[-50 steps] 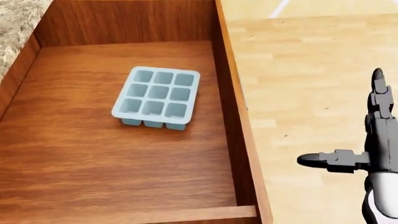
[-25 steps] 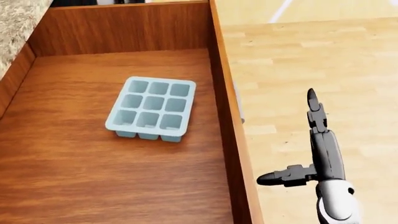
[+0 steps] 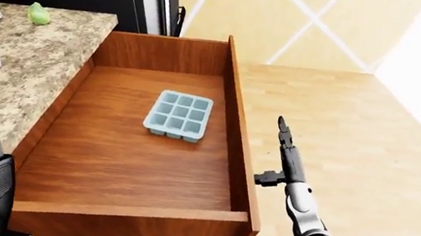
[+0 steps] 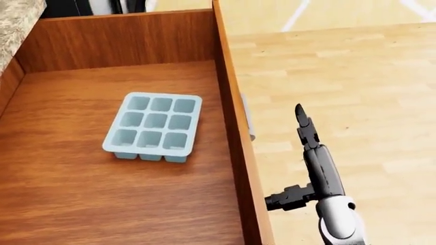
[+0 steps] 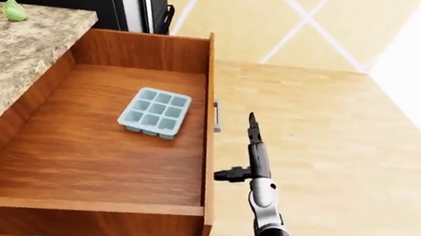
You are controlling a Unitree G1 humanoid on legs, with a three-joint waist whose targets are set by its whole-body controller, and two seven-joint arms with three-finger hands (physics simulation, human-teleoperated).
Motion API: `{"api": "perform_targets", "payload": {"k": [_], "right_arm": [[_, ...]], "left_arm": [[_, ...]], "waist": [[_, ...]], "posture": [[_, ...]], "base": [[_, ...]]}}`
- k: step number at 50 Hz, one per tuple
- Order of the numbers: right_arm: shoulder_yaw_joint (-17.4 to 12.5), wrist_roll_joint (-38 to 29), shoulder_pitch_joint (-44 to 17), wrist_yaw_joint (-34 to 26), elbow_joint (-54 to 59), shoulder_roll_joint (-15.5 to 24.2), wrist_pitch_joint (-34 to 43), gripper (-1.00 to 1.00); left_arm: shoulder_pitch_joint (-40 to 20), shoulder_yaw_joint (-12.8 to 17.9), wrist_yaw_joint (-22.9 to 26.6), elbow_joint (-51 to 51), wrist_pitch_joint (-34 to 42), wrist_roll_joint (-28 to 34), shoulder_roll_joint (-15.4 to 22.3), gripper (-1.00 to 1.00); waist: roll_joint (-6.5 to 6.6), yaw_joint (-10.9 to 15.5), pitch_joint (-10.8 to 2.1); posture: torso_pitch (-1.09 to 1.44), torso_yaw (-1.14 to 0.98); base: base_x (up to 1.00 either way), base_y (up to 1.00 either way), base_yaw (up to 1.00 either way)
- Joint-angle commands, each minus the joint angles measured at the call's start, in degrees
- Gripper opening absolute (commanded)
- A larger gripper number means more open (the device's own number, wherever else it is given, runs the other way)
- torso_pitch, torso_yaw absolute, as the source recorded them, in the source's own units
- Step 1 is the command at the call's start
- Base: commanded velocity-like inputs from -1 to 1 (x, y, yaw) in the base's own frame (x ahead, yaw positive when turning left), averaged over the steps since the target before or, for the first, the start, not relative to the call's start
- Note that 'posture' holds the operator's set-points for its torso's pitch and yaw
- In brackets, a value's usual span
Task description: Close the right drawer.
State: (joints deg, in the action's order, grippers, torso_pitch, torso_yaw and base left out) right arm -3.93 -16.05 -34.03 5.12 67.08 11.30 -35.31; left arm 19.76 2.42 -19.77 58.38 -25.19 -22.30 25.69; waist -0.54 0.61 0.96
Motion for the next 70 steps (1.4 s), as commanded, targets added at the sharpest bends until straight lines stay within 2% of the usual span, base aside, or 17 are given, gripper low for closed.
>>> {"api": "perform_targets", "payload": {"k": [1,8,17,23,38,51,63,70], "right_arm": [[1.1,-1.3,-2.0,-0.9,-1.1,-0.9,-3.1,1.00],[1.4,-2.3,-2.5,-0.9,-0.9,-1.4,-2.6,1.00],[2.6,-5.2,-5.1,-0.4,0.4,-2.4,-1.4,1.00],[3.3,-7.7,-7.9,-0.7,2.6,-3.1,-0.6,1.00],[3.5,-9.8,-10.1,-1.2,4.4,-4.9,0.0,1.00],[4.0,-11.3,-12.1,-1.4,5.7,-6.8,0.5,1.00],[4.1,-12.0,-13.1,-1.5,6.2,-7.7,0.8,1.00],[4.7,-13.2,-14.1,-1.6,6.5,-9.1,1.2,1.00]], "left_arm": [[-0.3,0.7,-0.1,1.6,-0.9,0.2,0.5,1.00],[-0.2,0.6,-0.2,1.6,-0.9,0.2,0.6,1.00],[-0.1,1.0,1.5,1.6,-0.4,0.1,-1.1,1.00],[-0.3,1.1,0.6,1.6,-0.5,0.0,-0.1,1.00],[-0.3,1.4,0.3,1.6,-0.5,-0.6,0.4,1.00],[-0.3,1.4,1.9,1.6,0.0,-0.3,-1.4,1.00],[-0.5,1.1,0.2,1.6,-0.3,-0.3,0.2,1.00],[-0.7,1.3,0.7,1.6,0.2,-0.4,-0.5,1.00]], "waist": [[0.09,0.4,-0.90],[0.03,0.4,-0.97],[-0.07,0.4,-0.95],[-0.09,0.3,-0.97],[0.03,0.2,-0.97],[0.02,0.4,-0.98],[0.08,0.5,-0.97],[0.16,0.5,-0.92]], "posture": [[0.00,0.00],[0.00,0.00],[0.00,0.00],[0.00,0.00],[0.00,0.00],[0.00,0.00],[0.00,0.00],[0.00,0.00]], "base": [[0.00,0.00,0.00],[0.00,0.00,0.00],[0.00,0.00,0.00],[0.00,0.00,0.00],[0.00,0.00,0.00],[0.00,0.00,0.00],[0.00,0.00,0.00],[0.00,0.00,0.00]]}}
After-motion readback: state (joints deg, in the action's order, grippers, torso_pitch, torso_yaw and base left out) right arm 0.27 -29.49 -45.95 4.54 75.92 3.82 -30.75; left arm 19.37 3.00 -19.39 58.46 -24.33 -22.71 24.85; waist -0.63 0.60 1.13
